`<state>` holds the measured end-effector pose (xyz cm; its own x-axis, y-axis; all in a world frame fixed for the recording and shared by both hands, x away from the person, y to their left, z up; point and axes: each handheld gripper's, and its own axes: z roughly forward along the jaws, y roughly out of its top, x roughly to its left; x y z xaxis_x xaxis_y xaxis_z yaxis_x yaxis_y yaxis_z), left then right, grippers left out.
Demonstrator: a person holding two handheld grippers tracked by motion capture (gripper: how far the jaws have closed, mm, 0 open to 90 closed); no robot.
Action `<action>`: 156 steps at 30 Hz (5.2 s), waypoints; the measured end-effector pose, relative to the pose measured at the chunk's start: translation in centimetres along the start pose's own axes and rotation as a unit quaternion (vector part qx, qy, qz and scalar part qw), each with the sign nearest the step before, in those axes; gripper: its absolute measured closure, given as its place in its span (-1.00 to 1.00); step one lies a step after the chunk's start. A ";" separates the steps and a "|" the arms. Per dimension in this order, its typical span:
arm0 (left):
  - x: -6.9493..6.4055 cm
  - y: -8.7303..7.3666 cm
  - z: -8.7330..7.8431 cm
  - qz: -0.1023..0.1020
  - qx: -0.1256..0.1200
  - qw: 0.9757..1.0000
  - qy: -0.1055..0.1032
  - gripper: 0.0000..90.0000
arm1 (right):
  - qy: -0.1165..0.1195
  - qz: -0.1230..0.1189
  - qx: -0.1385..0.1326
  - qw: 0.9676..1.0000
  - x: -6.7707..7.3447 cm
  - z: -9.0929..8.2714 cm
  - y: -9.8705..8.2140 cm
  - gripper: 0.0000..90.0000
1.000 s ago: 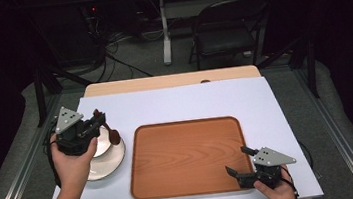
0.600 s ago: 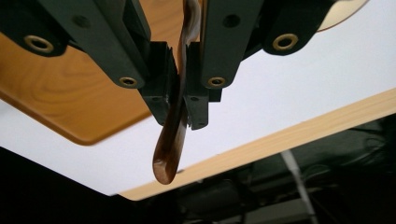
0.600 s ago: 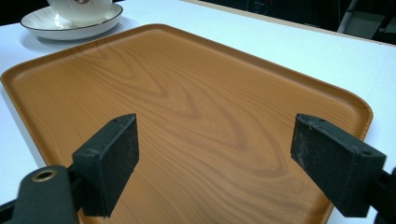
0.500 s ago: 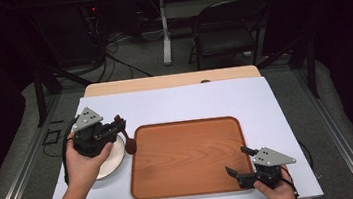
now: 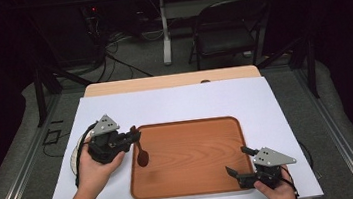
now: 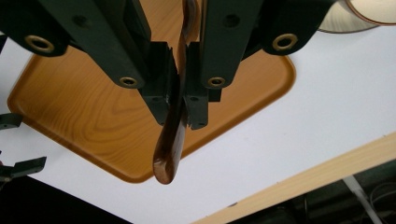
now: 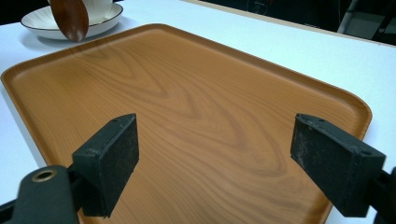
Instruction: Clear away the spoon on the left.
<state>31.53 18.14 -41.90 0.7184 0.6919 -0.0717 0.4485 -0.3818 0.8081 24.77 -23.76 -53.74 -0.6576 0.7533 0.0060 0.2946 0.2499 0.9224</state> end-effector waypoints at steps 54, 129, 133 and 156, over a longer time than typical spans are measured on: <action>5.8 -3.2 8.0 -0.154 0.063 0.985 -0.035 0.66 | 0.011 0.003 0.003 1.000 -0.2 0.4 0.0 -0.67; 4.8 -3.8 11.0 -0.148 0.076 0.981 0.099 0.01 | 0.016 0.002 0.001 1.000 -0.1 0.2 0.1 -0.66; 4.8 -3.4 10.3 -0.138 0.071 0.982 0.108 0.01 | 0.016 0.003 0.001 1.000 -0.1 0.2 0.1 -0.66; 5.0 -3.8 3.2 -0.120 0.021 0.982 0.146 -0.07 | 0.015 0.006 0.003 1.000 0.0 0.3 0.1 -0.66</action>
<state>35.09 21.10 -47.21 0.4090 0.9088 -0.0820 0.6126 -0.2069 0.7628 24.99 -23.57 -53.78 -0.6747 0.7375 0.0298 0.3076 0.2443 0.9196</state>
